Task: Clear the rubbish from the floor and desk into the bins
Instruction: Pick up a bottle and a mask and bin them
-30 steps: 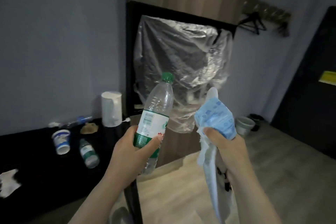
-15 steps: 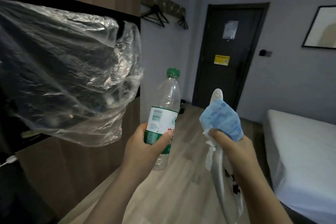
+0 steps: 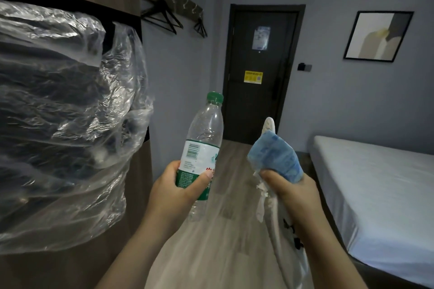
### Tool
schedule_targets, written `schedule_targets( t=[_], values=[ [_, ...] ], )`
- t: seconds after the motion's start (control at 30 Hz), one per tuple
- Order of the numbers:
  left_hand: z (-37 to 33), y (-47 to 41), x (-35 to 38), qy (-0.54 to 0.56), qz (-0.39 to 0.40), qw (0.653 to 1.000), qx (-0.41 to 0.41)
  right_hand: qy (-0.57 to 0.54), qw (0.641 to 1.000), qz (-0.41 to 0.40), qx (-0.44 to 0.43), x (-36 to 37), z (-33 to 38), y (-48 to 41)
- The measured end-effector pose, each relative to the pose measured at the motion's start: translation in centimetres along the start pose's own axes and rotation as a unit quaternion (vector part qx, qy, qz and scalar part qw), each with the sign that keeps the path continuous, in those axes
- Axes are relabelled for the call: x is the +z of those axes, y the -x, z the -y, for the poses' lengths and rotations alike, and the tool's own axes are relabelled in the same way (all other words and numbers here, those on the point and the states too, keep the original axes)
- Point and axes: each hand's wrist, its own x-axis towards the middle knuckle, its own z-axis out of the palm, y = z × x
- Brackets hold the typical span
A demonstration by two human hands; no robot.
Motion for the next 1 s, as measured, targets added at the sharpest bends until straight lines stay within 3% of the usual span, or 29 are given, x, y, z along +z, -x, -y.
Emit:
schedule_targets(
  t=[0.33, 1.0],
  values=[
    [5.0, -12.3, 2.7, -0.013, 0.040, 0.999, -0.009, 0.073, 0.997, -0.026, 0.021, 5.4, -3.9, -10.5],
    [10.9, -40.6, 18.9, -0.063, 0.002, 0.998, -0.020, 0.057, 0.997, 0.007, 0.045, 8.1, -11.1, -42.3]
  ],
)
